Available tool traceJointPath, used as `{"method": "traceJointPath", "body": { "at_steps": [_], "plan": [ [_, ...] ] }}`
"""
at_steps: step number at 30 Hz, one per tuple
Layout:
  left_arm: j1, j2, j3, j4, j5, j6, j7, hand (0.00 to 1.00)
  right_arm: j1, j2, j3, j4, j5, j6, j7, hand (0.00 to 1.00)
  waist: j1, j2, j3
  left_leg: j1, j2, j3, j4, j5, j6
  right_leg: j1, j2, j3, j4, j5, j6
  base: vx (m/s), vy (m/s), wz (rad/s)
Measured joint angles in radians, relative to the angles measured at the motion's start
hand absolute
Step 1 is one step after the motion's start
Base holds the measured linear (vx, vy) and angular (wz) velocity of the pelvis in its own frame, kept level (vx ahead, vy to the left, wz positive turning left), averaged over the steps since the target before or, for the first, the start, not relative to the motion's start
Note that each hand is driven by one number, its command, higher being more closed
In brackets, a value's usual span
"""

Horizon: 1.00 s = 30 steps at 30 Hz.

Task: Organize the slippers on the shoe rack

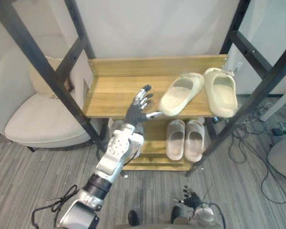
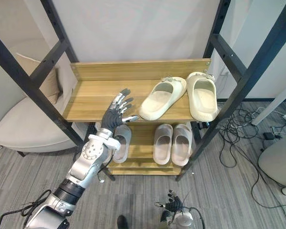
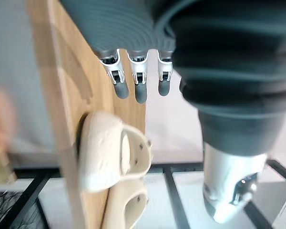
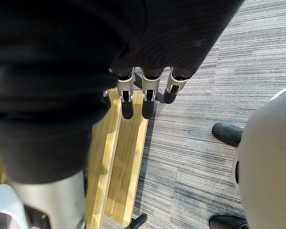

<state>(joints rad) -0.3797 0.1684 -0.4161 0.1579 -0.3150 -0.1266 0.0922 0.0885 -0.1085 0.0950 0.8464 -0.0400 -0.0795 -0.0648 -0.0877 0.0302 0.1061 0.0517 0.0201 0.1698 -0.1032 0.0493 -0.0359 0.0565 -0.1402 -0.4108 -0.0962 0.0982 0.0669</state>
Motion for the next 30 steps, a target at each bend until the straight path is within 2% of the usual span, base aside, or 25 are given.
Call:
{"method": "traceJointPath", "body": {
  "at_steps": [7,17,21,24,27,30],
  "plan": [
    [0.0,-0.028,-0.022,0.041,0.0,0.012,-0.004,0.0,0.001,0.012,0.0,0.0,0.001,0.001,-0.004,0.0,-0.002,-0.015,-0.003,0.001,0.0,0.007,0.0,-0.004,-0.006,-0.002,0.0,0.004,0.0,-0.006,0.001,0.0,0.0,0.0],
    [-0.033,-0.062,-0.099,0.074,0.0,0.008,-0.007,0.0,0.0,0.019,-0.009,0.0,0.003,0.002,-0.014,0.0,-0.007,-0.017,-0.004,0.003,0.003,0.02,0.0,-0.01,-0.013,-0.005,0.001,0.018,0.0,-0.011,0.008,0.0,0.001,-0.01],
    [-0.073,-0.079,-0.124,0.108,-0.001,0.012,-0.007,0.0,0.017,0.015,-0.016,-0.004,0.003,0.001,-0.015,0.0,-0.018,-0.02,-0.002,0.006,0.004,0.038,0.0,-0.015,-0.013,-0.01,0.003,0.037,0.0,-0.01,0.006,0.0,0.009,-0.12],
    [-0.12,-0.082,-0.123,0.144,0.0,0.011,-0.002,0.0,0.043,0.002,-0.055,-0.033,0.022,-0.021,0.006,0.0,-0.025,-0.024,0.0,0.011,0.005,0.068,0.0,-0.019,-0.012,-0.024,0.004,0.059,0.0,-0.002,0.0,0.01,0.012,-0.33],
    [-0.152,-0.088,-0.119,0.178,0.001,0.016,0.003,0.0,0.058,-0.02,-0.062,-0.038,0.023,-0.034,0.014,0.0,-0.051,-0.03,0.001,0.02,0.005,0.073,0.001,-0.021,-0.009,-0.02,0.003,0.065,0.0,-0.002,0.002,0.01,0.005,-0.08],
    [-0.16,-0.086,-0.119,0.178,0.002,0.016,0.005,0.0,0.089,-0.03,-0.084,-0.037,0.023,-0.033,0.02,0.0,-0.053,-0.031,0.002,0.021,0.006,0.079,0.001,-0.024,-0.01,-0.02,0.004,0.066,0.0,-0.003,0.002,0.0,0.0,0.0]
  ]
}}
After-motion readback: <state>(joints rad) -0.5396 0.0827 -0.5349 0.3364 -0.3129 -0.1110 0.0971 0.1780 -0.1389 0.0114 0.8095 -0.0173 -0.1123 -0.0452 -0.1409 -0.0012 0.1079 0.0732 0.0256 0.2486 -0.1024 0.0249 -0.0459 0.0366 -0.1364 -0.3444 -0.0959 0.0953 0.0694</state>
